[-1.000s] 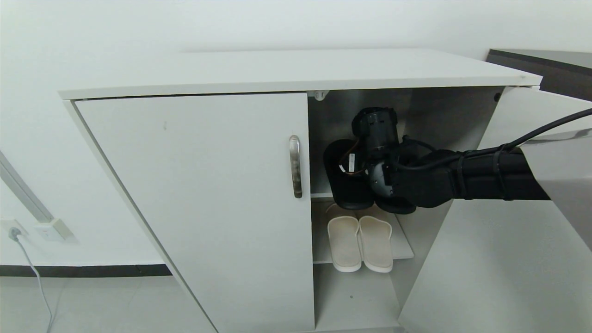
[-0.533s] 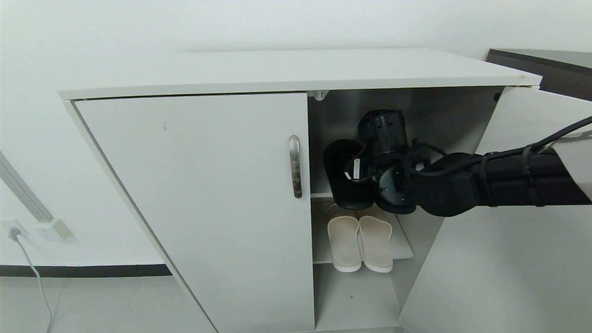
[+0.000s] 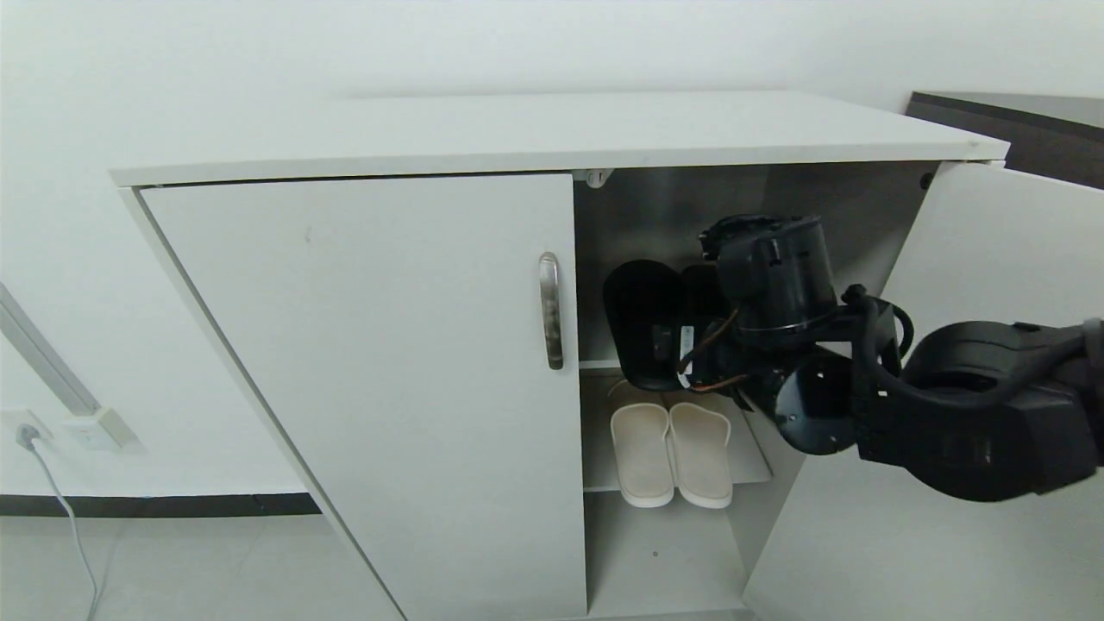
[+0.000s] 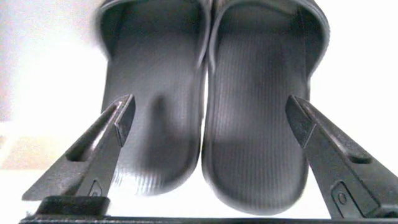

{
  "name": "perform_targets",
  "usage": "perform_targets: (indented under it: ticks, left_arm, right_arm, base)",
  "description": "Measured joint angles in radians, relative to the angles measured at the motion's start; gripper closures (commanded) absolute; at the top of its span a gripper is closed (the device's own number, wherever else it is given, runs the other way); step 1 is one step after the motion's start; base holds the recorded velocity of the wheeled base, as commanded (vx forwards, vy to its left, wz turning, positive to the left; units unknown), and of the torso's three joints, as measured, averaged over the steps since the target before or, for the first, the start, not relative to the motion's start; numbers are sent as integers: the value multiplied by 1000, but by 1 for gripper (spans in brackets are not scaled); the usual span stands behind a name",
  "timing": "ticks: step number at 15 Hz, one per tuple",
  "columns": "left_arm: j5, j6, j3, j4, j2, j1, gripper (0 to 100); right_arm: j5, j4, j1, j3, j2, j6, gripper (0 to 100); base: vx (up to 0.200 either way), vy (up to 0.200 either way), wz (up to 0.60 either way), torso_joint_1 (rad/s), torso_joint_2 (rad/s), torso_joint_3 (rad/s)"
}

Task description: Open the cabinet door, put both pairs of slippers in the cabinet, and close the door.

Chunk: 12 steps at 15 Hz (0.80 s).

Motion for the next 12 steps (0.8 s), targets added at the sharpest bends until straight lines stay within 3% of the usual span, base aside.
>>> perform_targets:
  ticks: [7, 8, 12]
  left_arm:
    - [-1, -1, 0, 0, 0, 0, 100]
    - [-1, -1, 0, 0, 0, 0, 100]
    - [-2, -1, 0, 0, 0, 0, 100]
  right_arm:
    - [135, -222, 95, 318, -168, -7, 0]
    - [147, -248, 99, 340, -178, -8, 100]
    - [163, -269, 103, 380, -194, -14, 100]
  base:
    - [0, 0, 0, 0, 0, 0]
    - [0, 0, 0, 0, 0, 0]
    - [0, 0, 0, 0, 0, 0]
